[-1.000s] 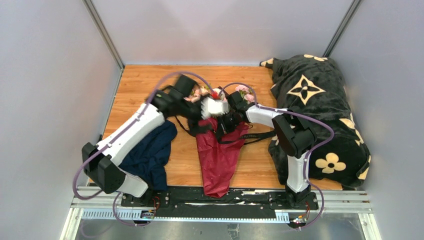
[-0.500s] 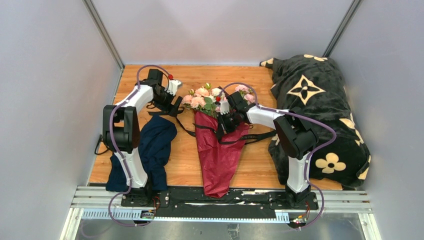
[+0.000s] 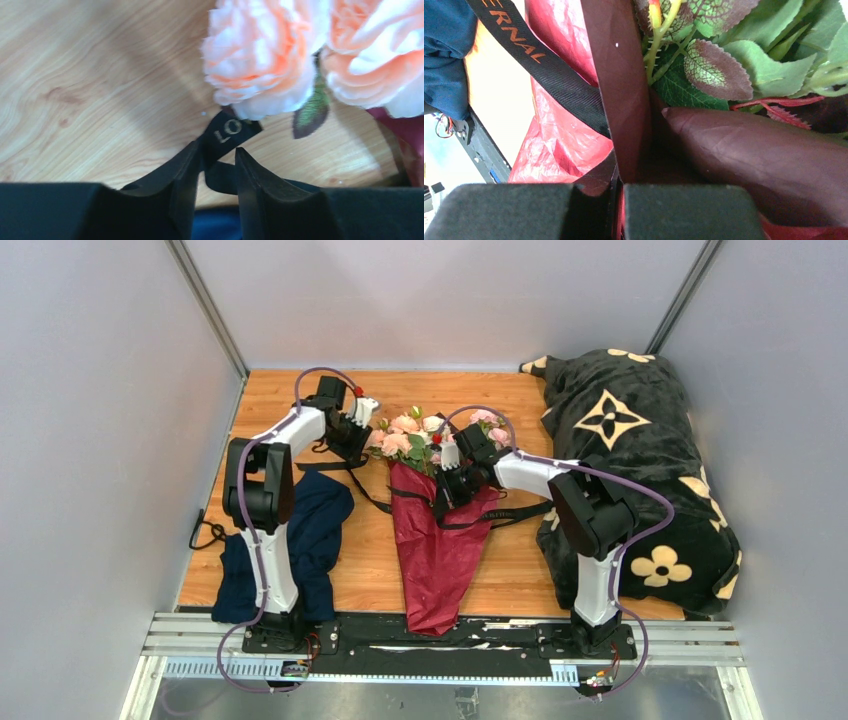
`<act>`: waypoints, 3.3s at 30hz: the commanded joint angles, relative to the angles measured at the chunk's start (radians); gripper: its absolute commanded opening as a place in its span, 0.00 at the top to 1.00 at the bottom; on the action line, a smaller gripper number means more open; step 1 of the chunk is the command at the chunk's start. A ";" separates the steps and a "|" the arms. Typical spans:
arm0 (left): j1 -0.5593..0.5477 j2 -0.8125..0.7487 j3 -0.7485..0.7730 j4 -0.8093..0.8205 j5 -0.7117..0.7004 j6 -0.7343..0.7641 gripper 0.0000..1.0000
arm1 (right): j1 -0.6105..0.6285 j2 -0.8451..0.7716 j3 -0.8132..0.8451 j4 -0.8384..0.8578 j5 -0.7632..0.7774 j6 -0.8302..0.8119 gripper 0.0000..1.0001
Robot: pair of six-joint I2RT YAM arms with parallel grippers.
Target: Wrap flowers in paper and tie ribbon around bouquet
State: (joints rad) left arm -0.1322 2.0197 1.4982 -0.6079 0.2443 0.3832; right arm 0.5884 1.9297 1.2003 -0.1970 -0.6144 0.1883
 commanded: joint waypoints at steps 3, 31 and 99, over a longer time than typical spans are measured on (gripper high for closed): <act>-0.029 0.005 -0.015 -0.015 -0.020 0.040 0.78 | 0.010 -0.025 -0.038 -0.022 0.038 0.002 1.00; -0.803 -0.291 0.122 -0.338 0.249 0.156 1.00 | -0.043 -0.003 0.022 0.018 -0.167 0.024 1.00; -0.606 -0.302 -0.286 0.017 0.105 0.598 0.35 | 0.279 -0.723 -0.688 0.491 0.353 0.483 0.44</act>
State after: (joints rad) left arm -0.7326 1.6875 1.2396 -0.6968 0.3511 0.9619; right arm 0.7841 1.1610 0.5232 0.0570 -0.3798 0.6441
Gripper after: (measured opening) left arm 0.646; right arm 0.542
